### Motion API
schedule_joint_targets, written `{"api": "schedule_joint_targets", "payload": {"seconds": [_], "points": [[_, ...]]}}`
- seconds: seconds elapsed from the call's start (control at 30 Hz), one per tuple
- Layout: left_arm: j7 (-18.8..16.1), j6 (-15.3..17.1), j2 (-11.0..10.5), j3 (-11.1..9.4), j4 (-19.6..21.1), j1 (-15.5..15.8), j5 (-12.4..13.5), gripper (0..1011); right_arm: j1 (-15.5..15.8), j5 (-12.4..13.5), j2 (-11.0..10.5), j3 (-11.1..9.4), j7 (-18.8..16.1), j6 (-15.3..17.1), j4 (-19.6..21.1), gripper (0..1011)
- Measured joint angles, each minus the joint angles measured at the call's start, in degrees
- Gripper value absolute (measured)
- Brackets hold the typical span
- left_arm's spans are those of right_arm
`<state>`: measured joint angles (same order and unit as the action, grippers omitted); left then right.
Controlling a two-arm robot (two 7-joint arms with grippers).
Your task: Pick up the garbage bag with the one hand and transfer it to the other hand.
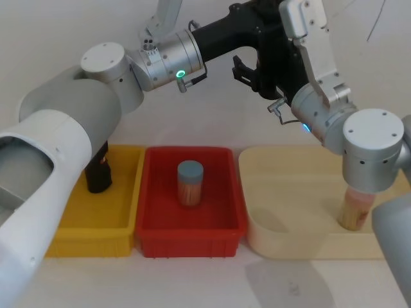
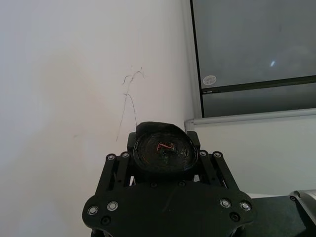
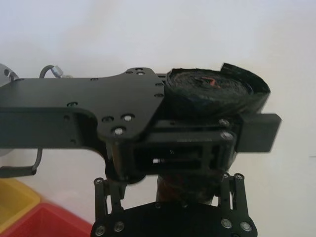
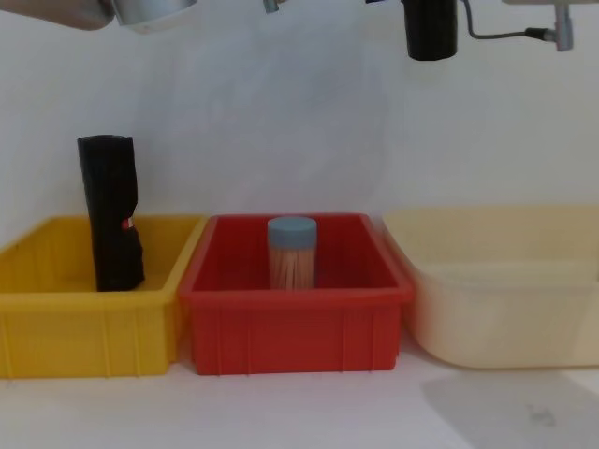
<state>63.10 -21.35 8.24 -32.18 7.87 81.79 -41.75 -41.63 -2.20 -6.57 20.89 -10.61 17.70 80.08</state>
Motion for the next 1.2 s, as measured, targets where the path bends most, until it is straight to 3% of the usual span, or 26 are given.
{"api": "schedule_joint_targets", "payload": {"seconds": [0.27, 0.53, 0.93, 1.03, 1.2], "points": [[-0.02, 0.0, 0.01, 0.01, -0.02, 0.0, 0.0, 557, -1.05, -0.59, 0.71, 0.34, 0.51, -0.37, -1.55, 793], [-0.04, 0.0, 0.0, 0.01, -0.02, 0.0, 0.0, 557, -1.73, -0.93, 1.15, 0.55, 0.79, -0.59, -2.47, 538], [-0.04, 0.0, 0.01, 0.02, -0.02, 0.0, 0.01, 557, -2.1, -1.15, 1.4, 0.64, 0.94, -0.76, -3.01, 526], [0.01, 0.01, 0.02, 0.0, -0.01, 0.0, 0.01, 599, -2.1, -1.18, 1.4, 0.67, 0.93, -0.76, -3.01, 526], [0.04, 0.02, 0.03, -0.06, 0.0, 0.0, 0.02, 752, -1.55, -1.53, 0.89, 0.44, 0.92, -0.23, -1.96, 523]]}}
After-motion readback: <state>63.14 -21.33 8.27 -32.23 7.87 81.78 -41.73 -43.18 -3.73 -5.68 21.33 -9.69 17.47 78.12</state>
